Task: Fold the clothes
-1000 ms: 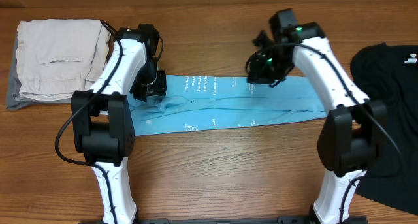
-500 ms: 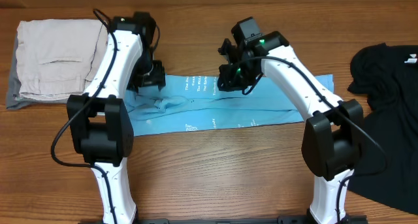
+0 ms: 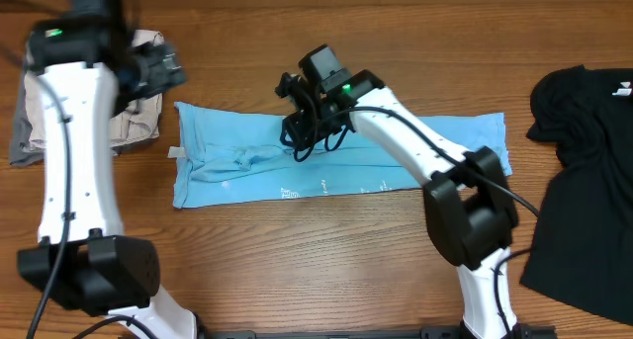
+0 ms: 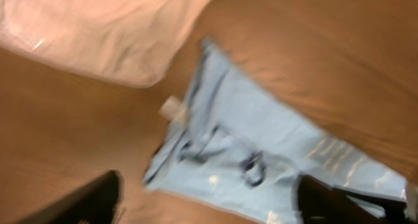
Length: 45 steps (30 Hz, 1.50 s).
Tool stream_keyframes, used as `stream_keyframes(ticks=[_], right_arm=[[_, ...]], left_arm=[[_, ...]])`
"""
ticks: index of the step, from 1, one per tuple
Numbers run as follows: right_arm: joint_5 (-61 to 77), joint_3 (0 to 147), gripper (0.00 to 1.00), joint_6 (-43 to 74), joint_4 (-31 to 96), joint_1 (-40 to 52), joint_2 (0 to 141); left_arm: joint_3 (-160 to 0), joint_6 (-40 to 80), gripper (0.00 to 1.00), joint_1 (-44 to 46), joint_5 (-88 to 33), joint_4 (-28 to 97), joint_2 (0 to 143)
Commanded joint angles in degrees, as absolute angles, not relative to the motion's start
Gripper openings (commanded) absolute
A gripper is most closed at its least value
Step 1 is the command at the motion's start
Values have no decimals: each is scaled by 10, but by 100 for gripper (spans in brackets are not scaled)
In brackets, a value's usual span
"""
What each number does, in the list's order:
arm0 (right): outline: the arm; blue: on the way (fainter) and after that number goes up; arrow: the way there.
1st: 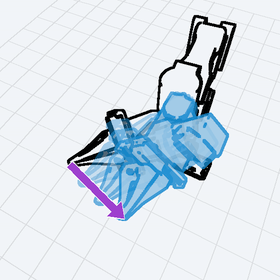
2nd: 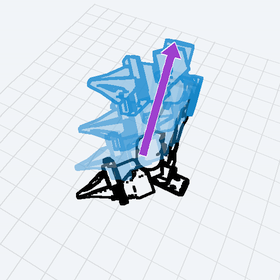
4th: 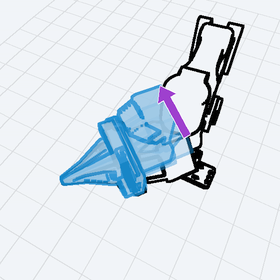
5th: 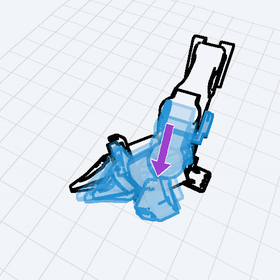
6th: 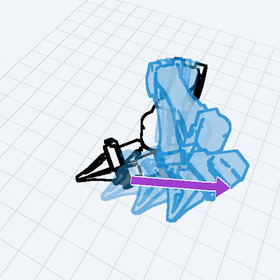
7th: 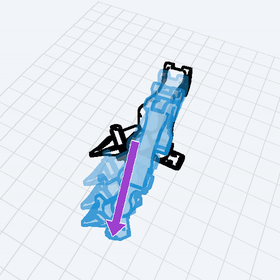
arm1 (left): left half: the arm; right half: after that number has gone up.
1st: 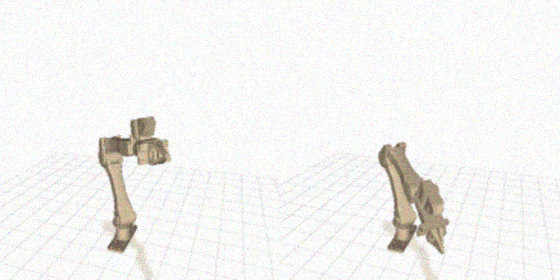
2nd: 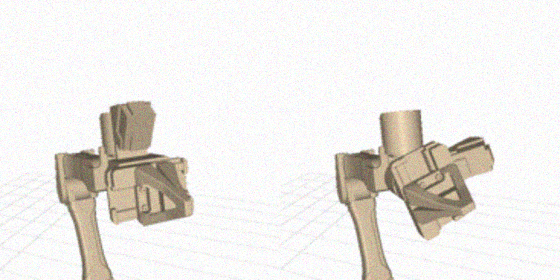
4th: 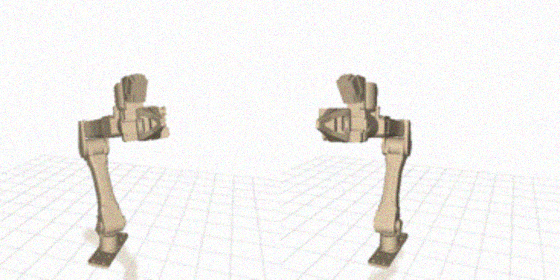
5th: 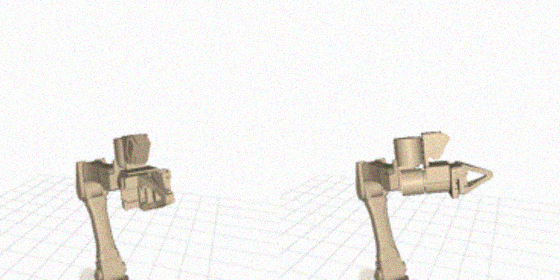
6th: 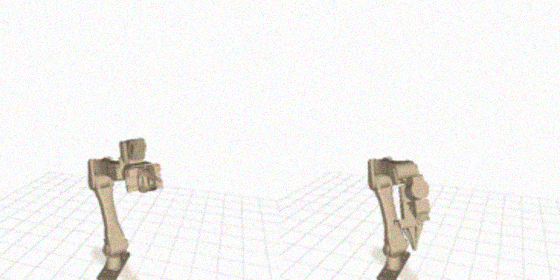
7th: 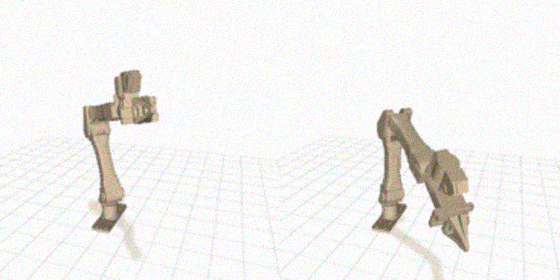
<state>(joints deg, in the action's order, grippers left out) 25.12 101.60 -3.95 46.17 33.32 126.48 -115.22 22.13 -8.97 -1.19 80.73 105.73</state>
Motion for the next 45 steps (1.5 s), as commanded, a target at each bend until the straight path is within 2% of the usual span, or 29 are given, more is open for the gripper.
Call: stream_keyframes(ticks=[1,2,3,7,15,24,30,38,45], right_arm=[[290,1016,37,-49,447,348,1297],[297,1016,37,-49,442,351,1299],[297,1016,39,-49,439,354,1299],[296,1017,43,-49,428,357,1298],[297,1017,44,-43,438,325,1298],[297,1017,45,-23,457,269,1298],[297,1017,45,-23,463,268,1298],[296,1017,45,-24,464,269,1298],[296,1017,46,-24,468,269,1298]], left_arm=[[-1138,205,65,-99,-50,837,1070],[-1127,187,59,-99,-51,841,1072],[-1114,167,58,-96,-52,841,1072],[-1049,128,70,-77,-59,835,1072],[-883,39,70,-48,-132,720,1072],[-747,-39,55,-47,-131,557,1072],[-690,-39,51,-44,-124,441,1072],[-689,-36,36,-36,-75,416,1072],[-689,-34,36,-34,-69,407,1075]])
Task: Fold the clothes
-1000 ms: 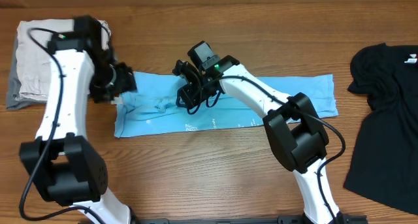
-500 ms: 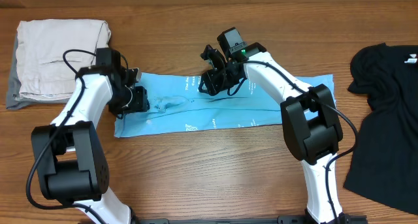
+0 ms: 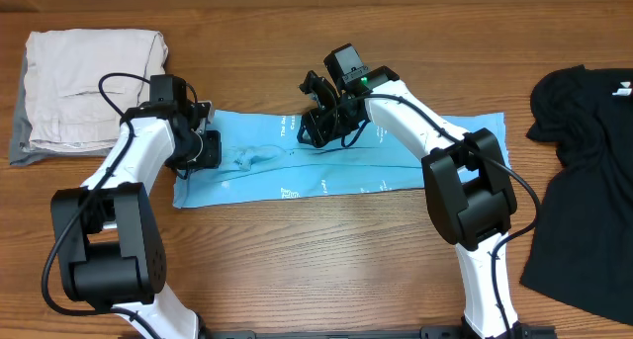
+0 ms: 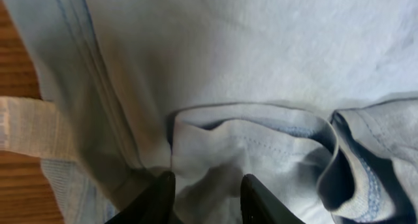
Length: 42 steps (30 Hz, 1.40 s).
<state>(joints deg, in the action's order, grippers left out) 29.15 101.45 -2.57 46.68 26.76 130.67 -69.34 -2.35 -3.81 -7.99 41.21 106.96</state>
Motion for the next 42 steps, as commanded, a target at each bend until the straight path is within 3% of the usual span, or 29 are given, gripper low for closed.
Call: stream_keyframes(ticks=[1,17,23,26,29,42], right_arm=[[296,1017,46,-24,468,269,1298],[296,1017,46,-24,468,269,1298],[296,1017,46,-24,469,269,1298],[296,1017,46,-24,469,269,1298],[296,1017,46,-24,469,269,1298],[296,1017,47,-24,468,269,1298]], left_arm=[[-688,-31,36,-33,-69,402,1075],[-679,-10,26,-32,-70,365,1077],[-679,-10,28,-32,-70,359,1090],[-679,-6,21,-32,-70,355,1094],[-683,-6,5,-32,-70,354,1093],[-769,27,4,-32,-54,434,1092]])
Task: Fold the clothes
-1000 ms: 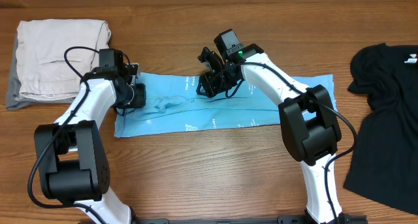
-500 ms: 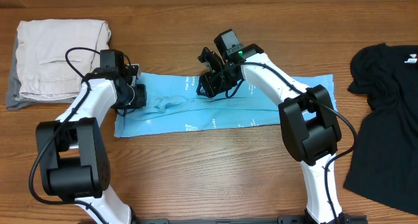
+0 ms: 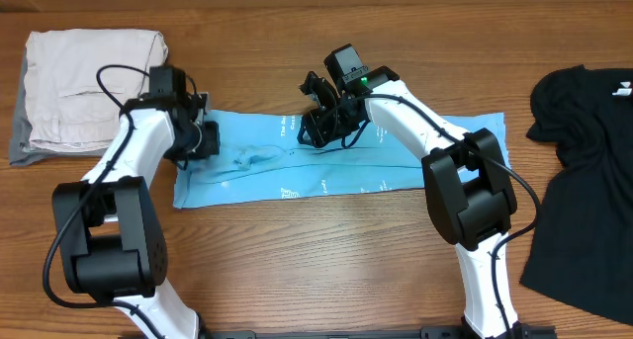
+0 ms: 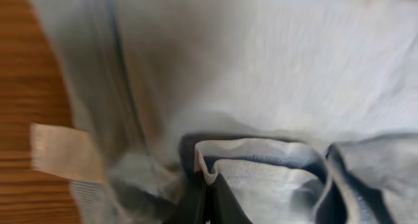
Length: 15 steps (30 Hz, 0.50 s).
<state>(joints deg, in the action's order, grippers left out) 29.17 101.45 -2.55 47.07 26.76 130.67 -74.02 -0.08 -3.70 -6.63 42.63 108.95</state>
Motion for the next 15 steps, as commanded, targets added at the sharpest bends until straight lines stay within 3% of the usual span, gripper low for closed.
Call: stream_keyframes(ticks=[1,15], right_arm=[[296,1017,47,-24,468,269,1298],[296,1017,47,-24,468,269,1298]], left_arm=[[-773,30,4,-32,-53,436,1092],[-773,81,5,-32,35,451,1093]])
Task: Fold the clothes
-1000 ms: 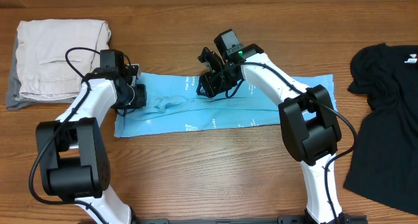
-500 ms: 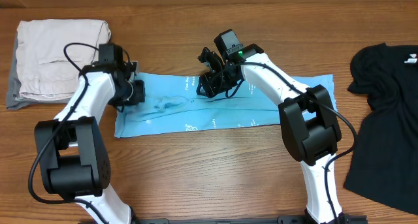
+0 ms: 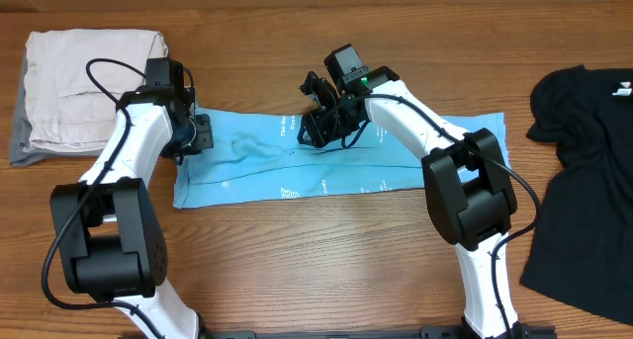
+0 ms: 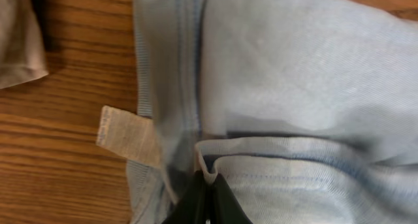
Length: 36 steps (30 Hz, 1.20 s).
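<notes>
A light blue garment lies as a long strip across the middle of the table. My left gripper is at its left end, shut on a raised fold of the blue cloth. In the left wrist view the dark fingertips are pinched together on that fold, beside a white label. My right gripper rests on the garment's upper edge near the middle. Its jaws are hidden by the wrist.
A folded beige stack on grey cloth sits at the far left. A black shirt lies crumpled at the right edge. Bare wooden table runs along the front.
My left gripper, still shut on the fold, has moved a little to the left. The bunched wrinkle beside it now lies flatter. The right arm has not moved.
My left gripper was open, up by the beige stack, while the right one sat on the garment's middle. Then the left gripper was down on the garment's left end, open around a fold. Then it was shut on that fold, and now it holds it farther left.
</notes>
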Tool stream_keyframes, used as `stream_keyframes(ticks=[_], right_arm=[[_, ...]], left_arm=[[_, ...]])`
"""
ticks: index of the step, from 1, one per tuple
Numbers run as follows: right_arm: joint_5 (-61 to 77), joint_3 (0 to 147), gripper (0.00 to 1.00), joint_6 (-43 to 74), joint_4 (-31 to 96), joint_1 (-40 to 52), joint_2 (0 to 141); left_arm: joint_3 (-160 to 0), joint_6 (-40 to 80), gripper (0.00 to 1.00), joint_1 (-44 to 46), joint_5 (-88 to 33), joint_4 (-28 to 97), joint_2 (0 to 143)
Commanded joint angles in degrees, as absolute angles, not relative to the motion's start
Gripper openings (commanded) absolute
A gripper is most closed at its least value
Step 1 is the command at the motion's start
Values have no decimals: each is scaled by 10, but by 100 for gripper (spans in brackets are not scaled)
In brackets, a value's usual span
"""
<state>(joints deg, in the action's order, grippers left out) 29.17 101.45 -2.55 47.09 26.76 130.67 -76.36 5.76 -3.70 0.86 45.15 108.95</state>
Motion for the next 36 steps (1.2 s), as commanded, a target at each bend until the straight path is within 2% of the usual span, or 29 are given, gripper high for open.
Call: stream_keyframes(ticks=[1,7,8,10,13,17,23,29,36], right_arm=[[296,1017,47,-24,468,269,1298],[296,1017,47,-24,469,269,1298],[296,1017,47,-24,469,269,1298],[296,1017,47,-23,469,269,1298],[296,1017,46,-23,470,269,1298],[297,1017,45,-23,479,270,1298],[297,1016,45,-17,481,280,1298],[297,1016,45,-15,486,305,1300],[265,1016,45,-15,485,334,1300]], left_arm=[[-773,84,7,-32,35,451,1093],[-773,113,8,-32,66,457,1093],[-773,114,13,-32,70,457,1093],[-773,114,33,-32,70,456,1093],[-778,114,57,-32,70,456,1093],[-811,116,70,-32,63,479,1092],[-891,116,73,-26,22,528,1087],[-905,116,64,-9,-120,526,1089],[-865,116,62,17,-131,509,1091]])
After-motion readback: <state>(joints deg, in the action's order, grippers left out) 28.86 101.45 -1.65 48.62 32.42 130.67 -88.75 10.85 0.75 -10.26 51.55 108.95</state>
